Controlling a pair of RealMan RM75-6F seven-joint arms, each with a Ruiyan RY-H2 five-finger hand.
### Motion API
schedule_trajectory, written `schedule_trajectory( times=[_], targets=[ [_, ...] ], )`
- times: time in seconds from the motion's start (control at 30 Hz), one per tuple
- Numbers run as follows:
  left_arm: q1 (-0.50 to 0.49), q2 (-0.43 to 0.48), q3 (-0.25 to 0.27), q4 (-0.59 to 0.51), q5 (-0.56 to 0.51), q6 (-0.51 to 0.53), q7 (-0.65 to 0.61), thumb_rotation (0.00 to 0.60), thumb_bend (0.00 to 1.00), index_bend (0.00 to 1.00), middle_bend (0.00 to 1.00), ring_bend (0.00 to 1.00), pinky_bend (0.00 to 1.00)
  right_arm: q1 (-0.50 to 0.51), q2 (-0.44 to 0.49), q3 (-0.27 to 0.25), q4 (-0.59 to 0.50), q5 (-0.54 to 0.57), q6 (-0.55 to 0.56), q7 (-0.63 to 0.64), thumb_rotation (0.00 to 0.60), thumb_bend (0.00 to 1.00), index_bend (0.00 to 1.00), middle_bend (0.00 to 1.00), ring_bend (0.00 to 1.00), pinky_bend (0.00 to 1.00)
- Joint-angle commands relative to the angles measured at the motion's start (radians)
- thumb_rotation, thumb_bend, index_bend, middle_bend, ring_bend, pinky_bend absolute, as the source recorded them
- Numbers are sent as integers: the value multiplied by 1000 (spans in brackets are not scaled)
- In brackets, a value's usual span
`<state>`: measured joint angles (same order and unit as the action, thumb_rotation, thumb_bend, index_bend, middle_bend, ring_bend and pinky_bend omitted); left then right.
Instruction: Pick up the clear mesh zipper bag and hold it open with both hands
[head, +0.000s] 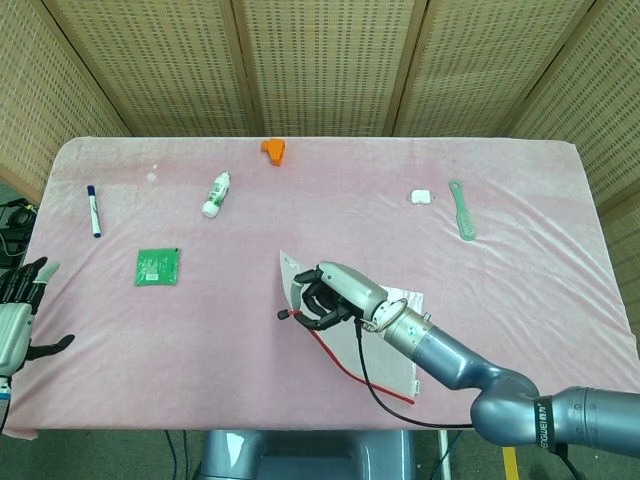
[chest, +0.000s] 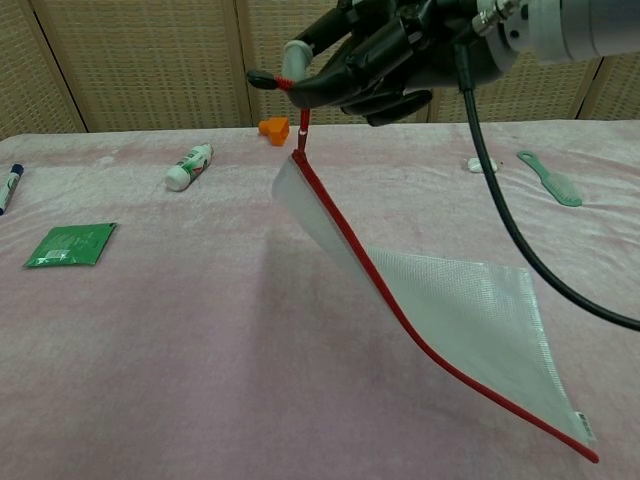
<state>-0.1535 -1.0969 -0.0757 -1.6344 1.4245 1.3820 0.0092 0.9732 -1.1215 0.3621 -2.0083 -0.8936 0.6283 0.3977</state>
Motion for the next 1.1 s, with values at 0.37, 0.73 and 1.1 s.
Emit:
schedule_trajectory(
  times=[0.37, 0.73, 1.1],
  targets=[
    [-258, -157, -24, 164, 234, -165, -284, 600, 0, 0, 767, 662, 741, -28, -69, -56, 32, -75, 40, -63, 600, 904, 771, 917, 892, 1000],
    [-446, -323, -27, 255, 268, -284, -518, 600, 0, 182, 953, 858, 960, -6, -84, -58, 32, -16, 63, -122, 600, 904, 769, 917, 892, 1000],
    [-528, -442, -20, 279, 210, -351, -673, 600, 0, 259, 953, 858, 960, 7, -82, -55, 38, 29, 70, -153, 600, 904, 769, 917, 892, 1000]
  ],
)
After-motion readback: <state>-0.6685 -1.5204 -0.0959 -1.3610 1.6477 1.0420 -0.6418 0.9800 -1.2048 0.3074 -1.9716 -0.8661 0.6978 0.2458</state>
